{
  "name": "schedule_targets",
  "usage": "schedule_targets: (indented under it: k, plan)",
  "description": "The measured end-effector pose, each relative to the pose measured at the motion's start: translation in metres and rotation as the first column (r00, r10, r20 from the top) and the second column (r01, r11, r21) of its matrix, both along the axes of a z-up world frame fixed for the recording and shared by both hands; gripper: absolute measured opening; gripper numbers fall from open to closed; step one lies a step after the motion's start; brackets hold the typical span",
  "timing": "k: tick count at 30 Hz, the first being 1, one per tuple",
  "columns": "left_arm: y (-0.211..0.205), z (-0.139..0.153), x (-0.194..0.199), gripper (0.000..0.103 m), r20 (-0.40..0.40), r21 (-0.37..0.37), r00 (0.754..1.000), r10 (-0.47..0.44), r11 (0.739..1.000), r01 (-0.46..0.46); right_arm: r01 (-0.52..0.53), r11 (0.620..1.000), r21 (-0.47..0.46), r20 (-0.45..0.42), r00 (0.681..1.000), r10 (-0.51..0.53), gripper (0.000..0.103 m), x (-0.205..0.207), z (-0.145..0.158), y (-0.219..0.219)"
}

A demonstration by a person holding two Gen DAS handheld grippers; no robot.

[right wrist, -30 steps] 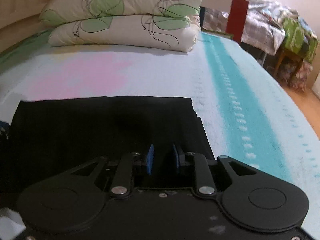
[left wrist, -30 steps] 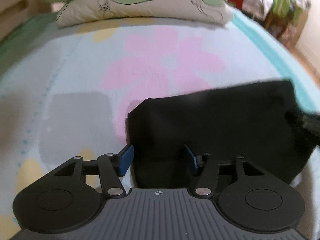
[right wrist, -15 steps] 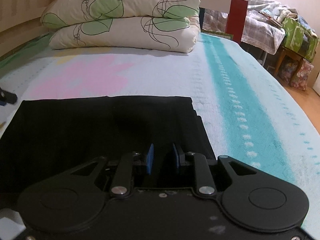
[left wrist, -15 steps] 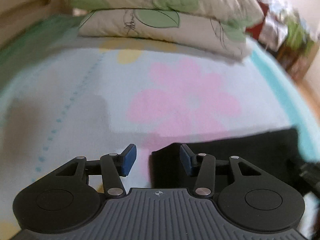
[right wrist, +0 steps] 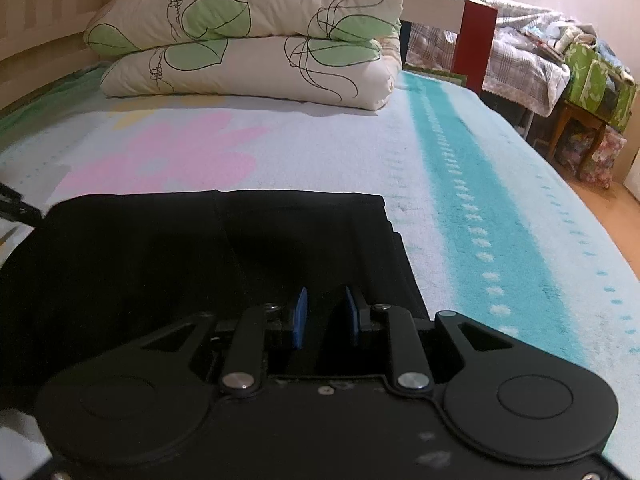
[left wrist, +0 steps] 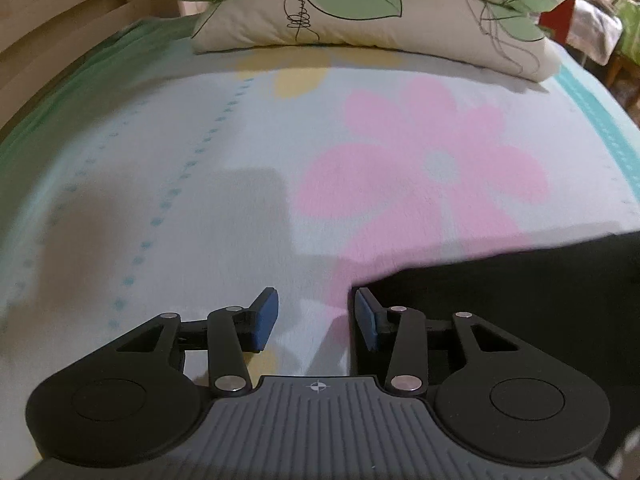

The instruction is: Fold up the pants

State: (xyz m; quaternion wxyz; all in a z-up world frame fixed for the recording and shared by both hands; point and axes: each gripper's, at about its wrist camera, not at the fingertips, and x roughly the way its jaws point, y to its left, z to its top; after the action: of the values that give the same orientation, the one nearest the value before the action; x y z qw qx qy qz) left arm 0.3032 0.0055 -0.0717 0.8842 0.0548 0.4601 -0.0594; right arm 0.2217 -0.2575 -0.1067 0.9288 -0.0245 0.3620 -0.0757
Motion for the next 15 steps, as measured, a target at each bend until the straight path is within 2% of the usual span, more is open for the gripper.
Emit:
schedule_targets:
  k: [6, 9, 13, 15]
  plan:
    - [0.005, 0.000, -0.053, 0.049, -0.003, -0.007, 0.997, -0.074, 0.997, 0.074, -0.058, 0.980, -0.188, 0.027, 0.998, 0.064, 0.025, -0.026, -0.004, 0.020]
    - [0.004, -0.005, -0.068, 0.052, -0.015, -0.017, 0.994, -0.111, 0.994, 0.110, -0.056, 0.981, -0.186, 0.027, 0.998, 0.062, 0.025, -0.034, -0.001, 0.019]
    - [0.002, -0.007, -0.071, 0.056, -0.022, -0.018, 0.993, -0.116, 0.993, 0.116, -0.056, 0.986, -0.157, 0.003, 0.998, 0.057, 0.026, -0.036, 0.005, 0.014]
    - [0.003, -0.007, -0.068, 0.057, -0.039, -0.036, 0.993, -0.113, 0.993, 0.112, -0.058, 0.990, -0.131, -0.003, 0.998, 0.058, 0.031, -0.036, 0.012, 0.012]
